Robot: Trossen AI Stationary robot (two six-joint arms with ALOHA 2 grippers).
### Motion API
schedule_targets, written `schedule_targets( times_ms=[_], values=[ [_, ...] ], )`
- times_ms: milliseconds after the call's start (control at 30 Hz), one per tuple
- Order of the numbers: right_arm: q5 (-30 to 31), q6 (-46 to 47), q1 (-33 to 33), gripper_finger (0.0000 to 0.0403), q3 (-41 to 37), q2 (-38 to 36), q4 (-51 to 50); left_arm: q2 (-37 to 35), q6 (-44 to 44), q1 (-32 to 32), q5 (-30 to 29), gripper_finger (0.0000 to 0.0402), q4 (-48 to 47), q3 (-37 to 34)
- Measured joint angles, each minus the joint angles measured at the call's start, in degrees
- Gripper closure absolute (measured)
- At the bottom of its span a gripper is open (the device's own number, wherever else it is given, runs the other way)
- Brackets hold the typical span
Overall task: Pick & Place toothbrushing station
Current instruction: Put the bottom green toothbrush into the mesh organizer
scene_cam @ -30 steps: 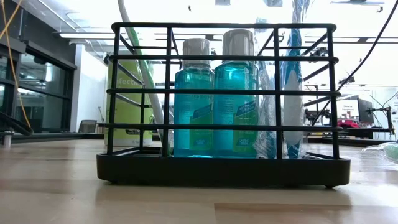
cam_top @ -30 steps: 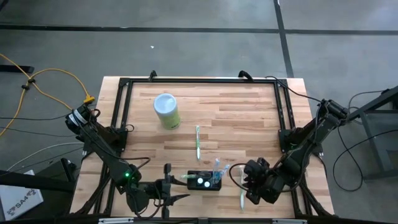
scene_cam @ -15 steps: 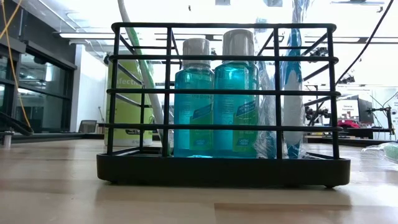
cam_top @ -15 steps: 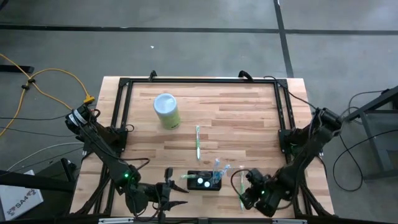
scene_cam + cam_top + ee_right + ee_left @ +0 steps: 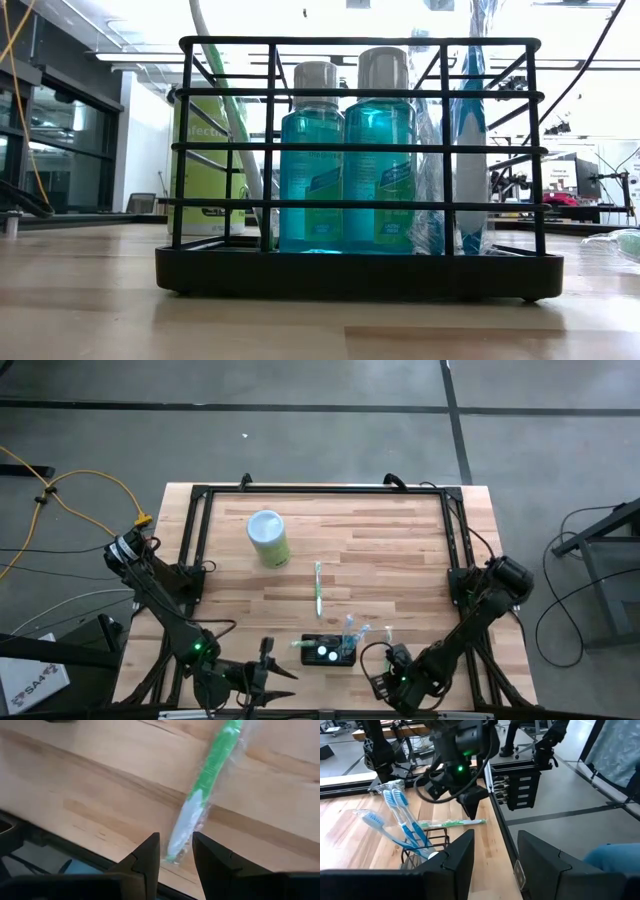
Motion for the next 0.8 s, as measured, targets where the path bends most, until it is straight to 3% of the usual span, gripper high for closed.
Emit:
schedule_targets(
  times_ms=[600,800],
  values=[
    [-3.59,2.88,-0.69,0.0297,0.21,3.90,0.48,0.02,0.68,-0.98,0.02,0.0256,-0.52,0.00],
    [-3.53,1.62,-0.66,0.0331,0.14,3.97,0.17,0.02,0.69,-0.98,0.02,0.0256,-0.47,0.00]
  ],
)
